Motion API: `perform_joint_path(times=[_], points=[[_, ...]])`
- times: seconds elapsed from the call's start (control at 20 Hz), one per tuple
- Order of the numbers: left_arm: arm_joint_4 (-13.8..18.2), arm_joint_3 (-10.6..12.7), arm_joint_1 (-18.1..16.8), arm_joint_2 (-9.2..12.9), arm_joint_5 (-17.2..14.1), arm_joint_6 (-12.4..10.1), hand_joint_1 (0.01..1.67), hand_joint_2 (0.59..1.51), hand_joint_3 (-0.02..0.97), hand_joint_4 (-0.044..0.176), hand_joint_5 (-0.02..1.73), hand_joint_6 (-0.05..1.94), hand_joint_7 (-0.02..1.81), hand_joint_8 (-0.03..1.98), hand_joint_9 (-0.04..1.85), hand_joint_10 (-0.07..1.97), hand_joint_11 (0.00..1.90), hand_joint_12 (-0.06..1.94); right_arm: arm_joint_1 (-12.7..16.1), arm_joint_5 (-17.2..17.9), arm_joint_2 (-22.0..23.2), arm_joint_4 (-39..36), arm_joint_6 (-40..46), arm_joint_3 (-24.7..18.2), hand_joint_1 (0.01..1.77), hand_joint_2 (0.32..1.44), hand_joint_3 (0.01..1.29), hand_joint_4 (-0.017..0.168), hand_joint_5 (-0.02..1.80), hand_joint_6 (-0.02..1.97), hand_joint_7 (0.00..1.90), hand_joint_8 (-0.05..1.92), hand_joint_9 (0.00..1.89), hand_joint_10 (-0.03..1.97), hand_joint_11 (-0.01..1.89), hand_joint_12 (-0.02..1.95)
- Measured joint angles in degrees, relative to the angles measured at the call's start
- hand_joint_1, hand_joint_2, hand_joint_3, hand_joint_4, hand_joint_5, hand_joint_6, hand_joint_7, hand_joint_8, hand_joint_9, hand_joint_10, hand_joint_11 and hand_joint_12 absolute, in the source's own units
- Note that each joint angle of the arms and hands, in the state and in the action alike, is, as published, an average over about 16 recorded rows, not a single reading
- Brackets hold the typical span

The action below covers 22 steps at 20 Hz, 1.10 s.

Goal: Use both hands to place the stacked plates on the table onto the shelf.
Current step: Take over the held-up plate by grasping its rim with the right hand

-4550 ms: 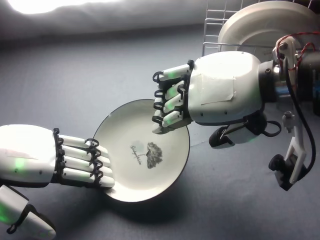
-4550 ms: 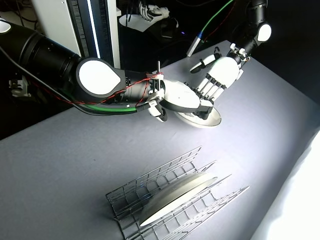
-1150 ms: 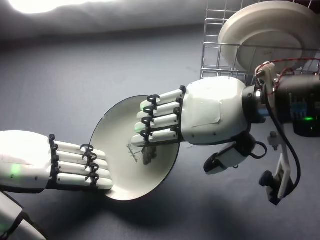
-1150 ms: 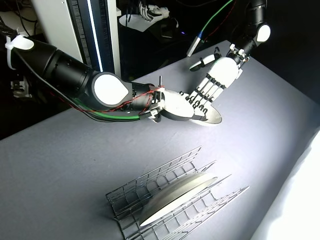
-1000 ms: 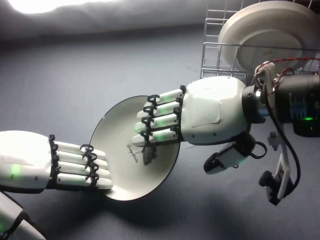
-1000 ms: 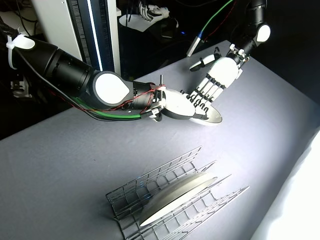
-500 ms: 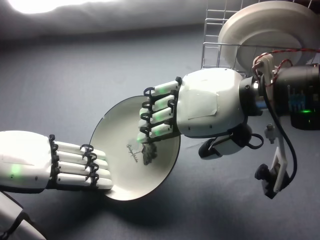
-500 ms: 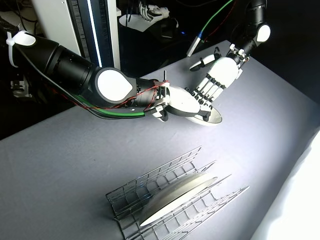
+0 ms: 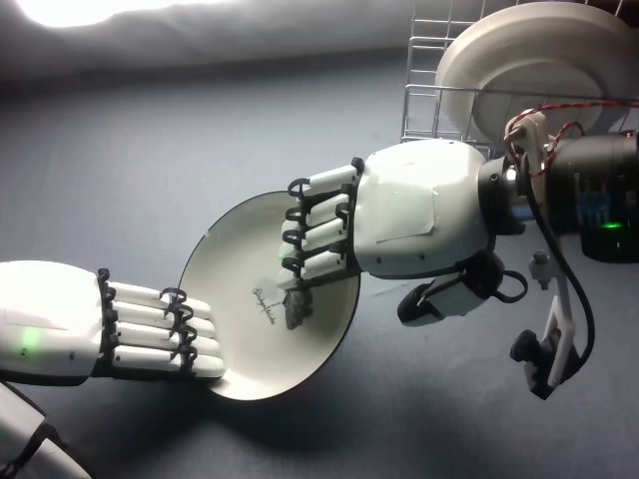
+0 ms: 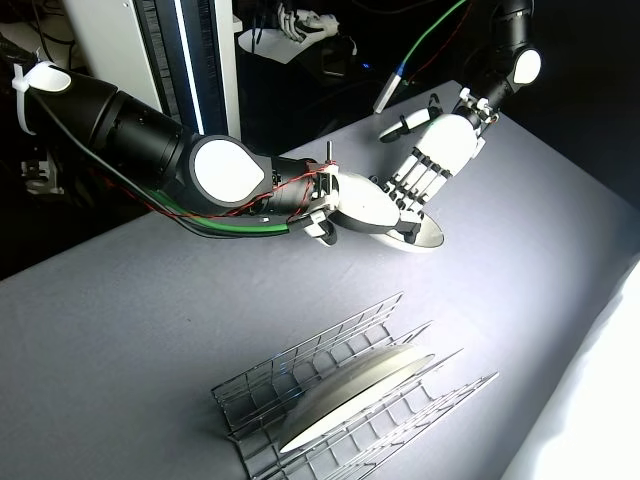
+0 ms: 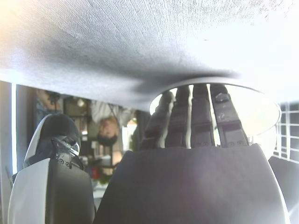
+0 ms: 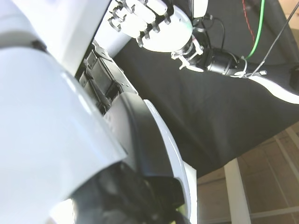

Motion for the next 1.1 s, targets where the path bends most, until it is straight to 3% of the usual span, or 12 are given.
perform_joint_path(times=[0.7, 1.1], points=[[-0.05, 0.23, -0.02, -0.06, -0.26, 0.0, 0.01, 1.111, 0.009, -0.008, -0.01, -0.02, 0.02, 0.0, 0.02, -0.01, 0.01, -0.03, -0.94, -0.74, -1.78, 0.13, -0.48, 0.17, 1.18, 1.03, 0.01, 0.004, 0.4, 0.0, 0.38, -0.01, 0.35, 0.02, 0.01, 1.01], [-0.05, 0.37, -0.04, -0.11, -0.43, -0.01, 0.01, 1.107, 0.008, -0.008, 0.0, -0.02, 0.02, 0.0, 0.02, 0.0, 0.01, -0.03, -1.5, -1.43, -3.78, 0.16, -0.94, 1.66, 1.19, 1.0, 0.01, 0.004, 0.32, 0.0, 0.3, 0.0, 0.29, 0.02, 0.01, 0.97]])
